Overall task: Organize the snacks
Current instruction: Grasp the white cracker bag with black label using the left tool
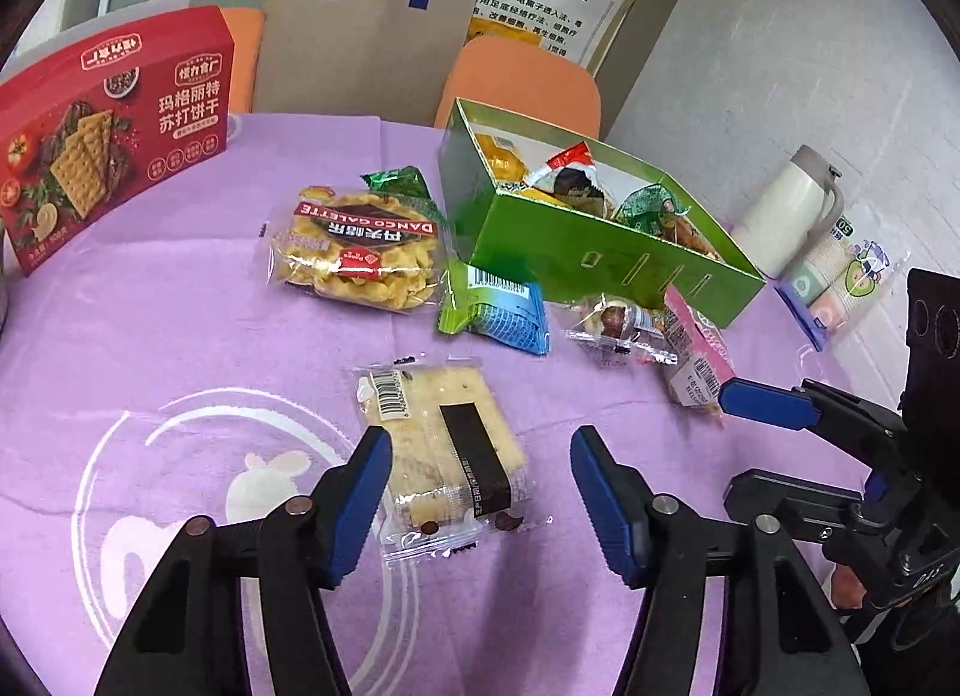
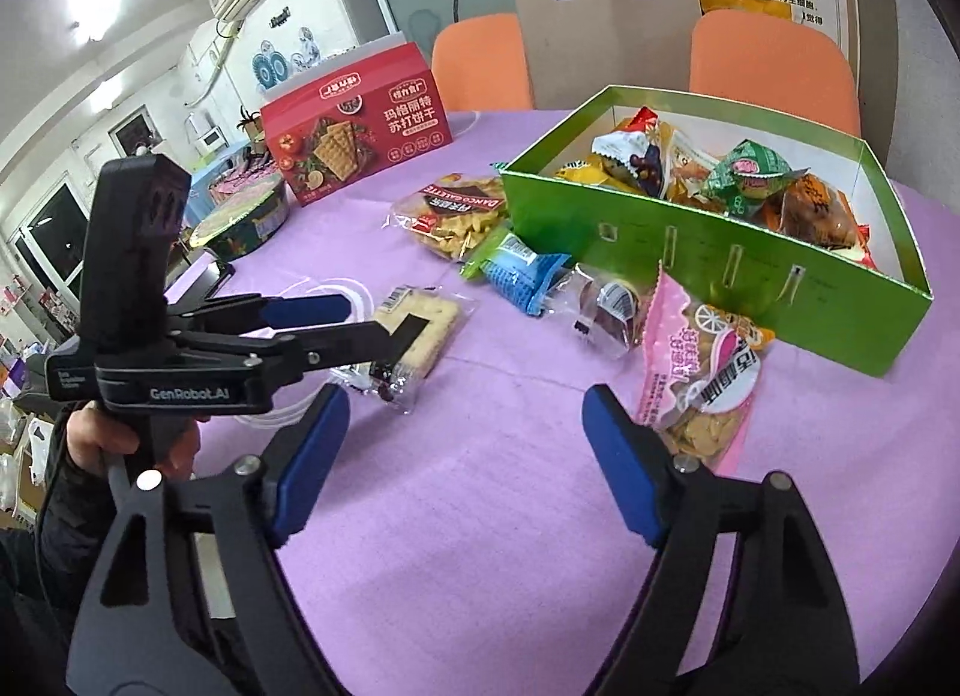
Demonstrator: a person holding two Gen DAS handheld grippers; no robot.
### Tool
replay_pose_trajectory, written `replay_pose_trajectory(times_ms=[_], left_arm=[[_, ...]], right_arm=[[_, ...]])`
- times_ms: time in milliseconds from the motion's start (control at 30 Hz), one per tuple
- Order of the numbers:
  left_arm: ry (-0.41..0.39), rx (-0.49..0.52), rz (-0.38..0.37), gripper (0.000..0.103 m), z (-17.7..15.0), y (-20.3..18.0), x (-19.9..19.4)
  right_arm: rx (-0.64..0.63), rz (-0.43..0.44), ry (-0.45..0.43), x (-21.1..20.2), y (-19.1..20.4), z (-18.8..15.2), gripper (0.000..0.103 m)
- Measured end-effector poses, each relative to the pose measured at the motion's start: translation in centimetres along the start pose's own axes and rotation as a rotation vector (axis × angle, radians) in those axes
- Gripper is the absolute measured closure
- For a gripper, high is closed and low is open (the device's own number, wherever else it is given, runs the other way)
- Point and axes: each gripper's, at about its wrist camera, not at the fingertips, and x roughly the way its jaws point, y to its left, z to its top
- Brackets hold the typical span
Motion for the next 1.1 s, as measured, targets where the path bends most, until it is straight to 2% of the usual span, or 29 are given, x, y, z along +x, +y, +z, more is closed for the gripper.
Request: replay_pose_trajectory(times_ms=[133,233,300,433,633,733,833,967,1000,1033,1100], left_arm=[[0.009,-0.040,-0.007,0.047,-0.6,1.2,0.3],[0.013,-0.068,-0.010,0.050,-0.5,2.2,0.6],[0.019,-0.074,-0.021,0.058,-0.3,2.4,0.9],[0.025,-0.074,-0.037,0.058,0.1,2.5,1.5],[0.027,-0.071,-0.044,0.058,0.4,2.6,1.8],[0.020,-0.073,-0.050,0.060,0.5,2.5,1.9],[0.004,-0.077,-0.012,0.070,0.4,2.5,2.0],[-0.007,-0.113,-0.035,0.076,0.1,2.6,1.8],[-0.013,-0.114,-0.031,0.077,0.1,2.4,1.6],[-0.020,-0.115,-0.034,0.078,0.2,2.2,1.3],[-0.031,-0.115,-0.050,0.085,0.6,1.9,0.9]], right_arm=[[-0.006,0.008,0.032,2.1,0.7,0.1,0.029],[-0.025,0.027,0.079,4.2,1.7,-0.1,0.036],[-0.028,0.036,0.100,5.4,2.2,-0.2,0.038],[-0.038,0.045,0.117,6.8,2.9,0.2,0.040],[-0.075,0.006,0.123,8.9,3.3,0.8,0.050],[-0.080,0.000,0.108,9.3,3.2,1.0,0.056],[-0.086,-0.014,0.103,9.4,3.3,1.0,0.063],[-0.059,0.001,0.092,8.8,2.8,0.8,0.067],[-0.055,0.001,0.085,8.5,2.8,0.8,0.070],[-0.050,-0.003,0.075,8.1,2.7,0.8,0.079],[-0.043,-0.024,0.054,7.4,2.4,1.0,0.082]])
